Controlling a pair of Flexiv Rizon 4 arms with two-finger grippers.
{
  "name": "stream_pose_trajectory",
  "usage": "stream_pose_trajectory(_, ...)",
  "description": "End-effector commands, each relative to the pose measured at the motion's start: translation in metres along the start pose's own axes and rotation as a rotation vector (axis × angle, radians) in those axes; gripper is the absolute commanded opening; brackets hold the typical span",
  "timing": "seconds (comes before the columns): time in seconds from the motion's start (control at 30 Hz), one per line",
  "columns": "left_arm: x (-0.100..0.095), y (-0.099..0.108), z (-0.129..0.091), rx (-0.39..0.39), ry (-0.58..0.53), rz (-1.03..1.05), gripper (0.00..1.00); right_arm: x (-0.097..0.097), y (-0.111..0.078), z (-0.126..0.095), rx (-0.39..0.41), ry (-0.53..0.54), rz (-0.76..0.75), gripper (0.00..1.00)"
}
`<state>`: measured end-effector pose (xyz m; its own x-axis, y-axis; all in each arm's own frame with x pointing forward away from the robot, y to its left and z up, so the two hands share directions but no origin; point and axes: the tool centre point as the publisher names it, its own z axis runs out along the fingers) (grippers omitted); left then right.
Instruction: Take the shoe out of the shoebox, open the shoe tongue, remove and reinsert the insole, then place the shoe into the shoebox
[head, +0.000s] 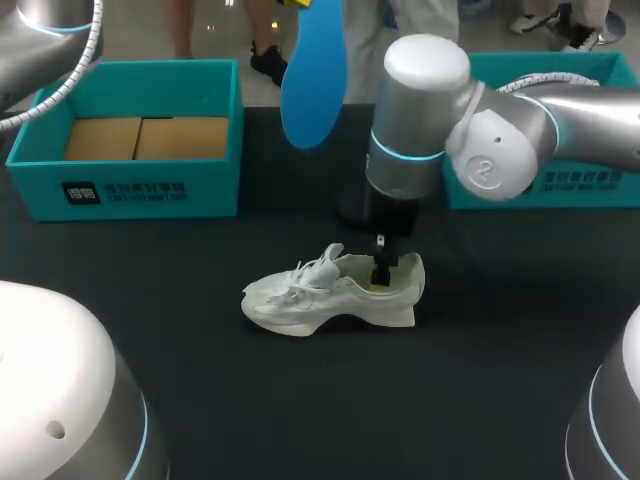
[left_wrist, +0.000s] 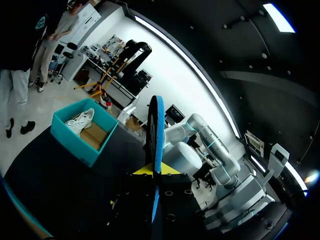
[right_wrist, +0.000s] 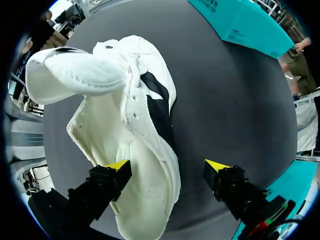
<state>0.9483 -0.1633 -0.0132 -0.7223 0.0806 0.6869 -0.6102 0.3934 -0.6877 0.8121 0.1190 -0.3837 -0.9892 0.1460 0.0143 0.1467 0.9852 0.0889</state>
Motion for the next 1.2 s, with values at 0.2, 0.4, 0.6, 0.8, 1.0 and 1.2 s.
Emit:
stream_pose_trajectory(0.2,-0.002,0.000,0.000,-0.001,0.003,0.001,0.00,0.006,-0.010,0.011,-0.019,0.006,0.002,0.00)
stream_pose_trajectory(0.4,-0.002,0.000,0.000,-0.001,0.003,0.001,0.00,0.008,-0.012,0.015,-0.022,0.014,0.005,0.00)
stream_pose_trajectory(0.6,-0.002,0.000,0.000,-0.001,0.003,0.001,0.00,0.007,-0.012,0.015,-0.025,0.014,-0.001,0.00)
stream_pose_trajectory(0.8,-0.002,0.000,0.000,-0.001,0.003,0.001,0.00,0.007,-0.011,0.001,-0.021,-0.018,-0.017,0.00)
stream_pose_trajectory(1.0,-0.002,0.000,0.000,-0.001,0.003,0.001,0.00,0.007,-0.013,-0.034,0.003,-0.087,-0.039,0.00)
stream_pose_trajectory(1.2,-0.002,0.000,0.000,-0.001,0.003,0.001,0.00,0.001,-0.020,-0.075,0.007,-0.115,-0.037,0.00)
